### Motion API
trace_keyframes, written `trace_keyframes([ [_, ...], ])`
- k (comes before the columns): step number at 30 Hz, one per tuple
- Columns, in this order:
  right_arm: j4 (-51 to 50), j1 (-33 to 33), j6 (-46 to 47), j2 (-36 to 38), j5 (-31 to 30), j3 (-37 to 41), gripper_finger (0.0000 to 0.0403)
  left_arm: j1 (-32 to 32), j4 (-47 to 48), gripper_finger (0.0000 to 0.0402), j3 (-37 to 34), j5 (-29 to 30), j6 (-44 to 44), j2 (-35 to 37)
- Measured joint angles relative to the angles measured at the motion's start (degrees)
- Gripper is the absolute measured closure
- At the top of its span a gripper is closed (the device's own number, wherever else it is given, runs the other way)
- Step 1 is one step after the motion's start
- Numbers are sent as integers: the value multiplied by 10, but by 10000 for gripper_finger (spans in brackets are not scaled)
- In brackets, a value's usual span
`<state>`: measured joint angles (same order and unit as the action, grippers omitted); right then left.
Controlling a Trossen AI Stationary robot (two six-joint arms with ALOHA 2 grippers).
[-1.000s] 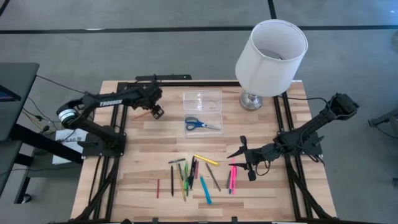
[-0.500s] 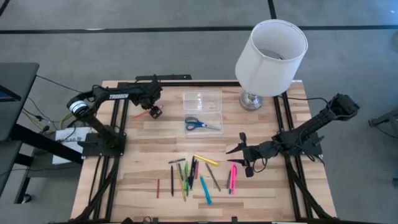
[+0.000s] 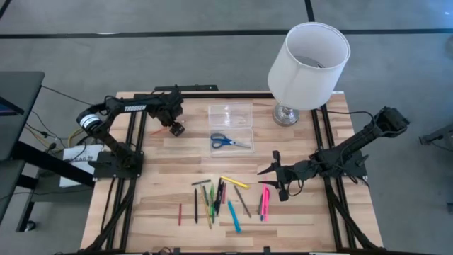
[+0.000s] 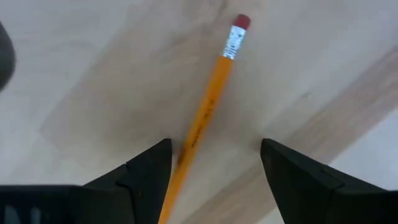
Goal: Pick & place school supplies into a supply box
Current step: Put the orange pencil into the supply box
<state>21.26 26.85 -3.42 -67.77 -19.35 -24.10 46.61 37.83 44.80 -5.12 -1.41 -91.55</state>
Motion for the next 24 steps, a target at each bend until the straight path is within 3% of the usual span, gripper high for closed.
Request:
trace_keyframes([
  [10,0,0,0,0,0,0,276,-14,23,162,0,-45,1,0],
  [24,2,0,0,0,0,0,276,-74,-12,162,-2,-4,-50,0],
])
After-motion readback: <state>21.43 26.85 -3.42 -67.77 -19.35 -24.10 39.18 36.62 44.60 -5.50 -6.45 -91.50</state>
